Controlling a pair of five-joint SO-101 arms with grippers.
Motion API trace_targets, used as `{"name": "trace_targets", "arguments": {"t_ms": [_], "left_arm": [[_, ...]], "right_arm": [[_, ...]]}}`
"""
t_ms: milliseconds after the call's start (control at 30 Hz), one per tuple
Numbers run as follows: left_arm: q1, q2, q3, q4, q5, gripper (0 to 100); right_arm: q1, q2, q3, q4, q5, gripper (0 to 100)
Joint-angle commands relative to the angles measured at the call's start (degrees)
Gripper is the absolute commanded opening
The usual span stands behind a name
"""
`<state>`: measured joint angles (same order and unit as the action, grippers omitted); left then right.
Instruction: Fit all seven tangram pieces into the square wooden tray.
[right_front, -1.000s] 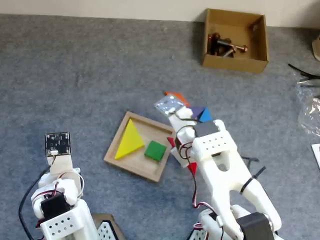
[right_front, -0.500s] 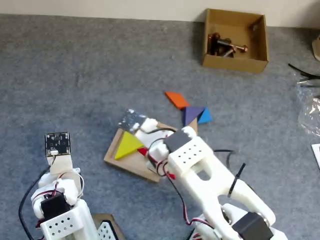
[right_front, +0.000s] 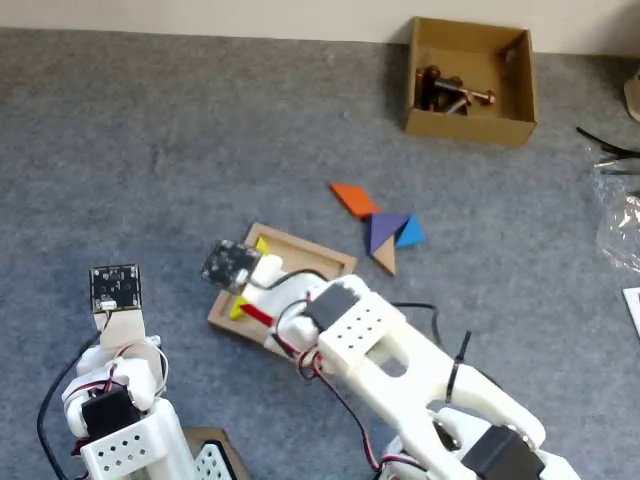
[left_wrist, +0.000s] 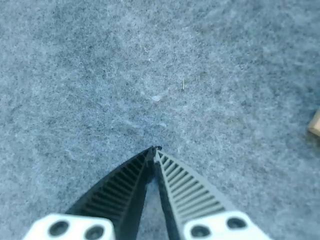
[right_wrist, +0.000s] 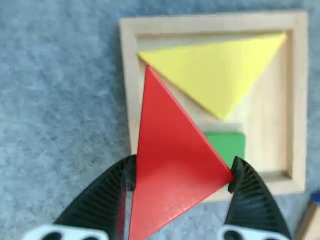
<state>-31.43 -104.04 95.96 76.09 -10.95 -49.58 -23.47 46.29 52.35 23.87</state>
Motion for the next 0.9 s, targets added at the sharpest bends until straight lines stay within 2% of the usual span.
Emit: {"name": "trace_targets", "arguments": {"t_ms": [0,133,267,433,633,867], "left_arm": [[0.8,-0.3,1.2,0.5,0.5,1],[0.8,-0.3,1.2,0.5,0.5,1],[0.8,-0.3,1.2,0.5,0.5,1],[0.8,-0.3,1.2,0.5,0.5,1],[0.8,-0.3,1.2,0.5,0.5,1],[0.8,-0.3,1.2,0.5,0.5,1]], "right_arm": [[-2.0,-0.7,2.0,-5.6,0.4,17.3],[-4.4,-0.7,5.1,-10.2,0.4,17.3],[-5.3,-0.7,5.9,-10.4,0.4,17.3],[-5.1,-0.6,6.0,-10.9,-2.7,17.3],[-5.0,-0.6,10.9,-17.0,-2.8,17.3],[-3.0,-0.6,12.1,-17.4,-2.8,17.3]]}}
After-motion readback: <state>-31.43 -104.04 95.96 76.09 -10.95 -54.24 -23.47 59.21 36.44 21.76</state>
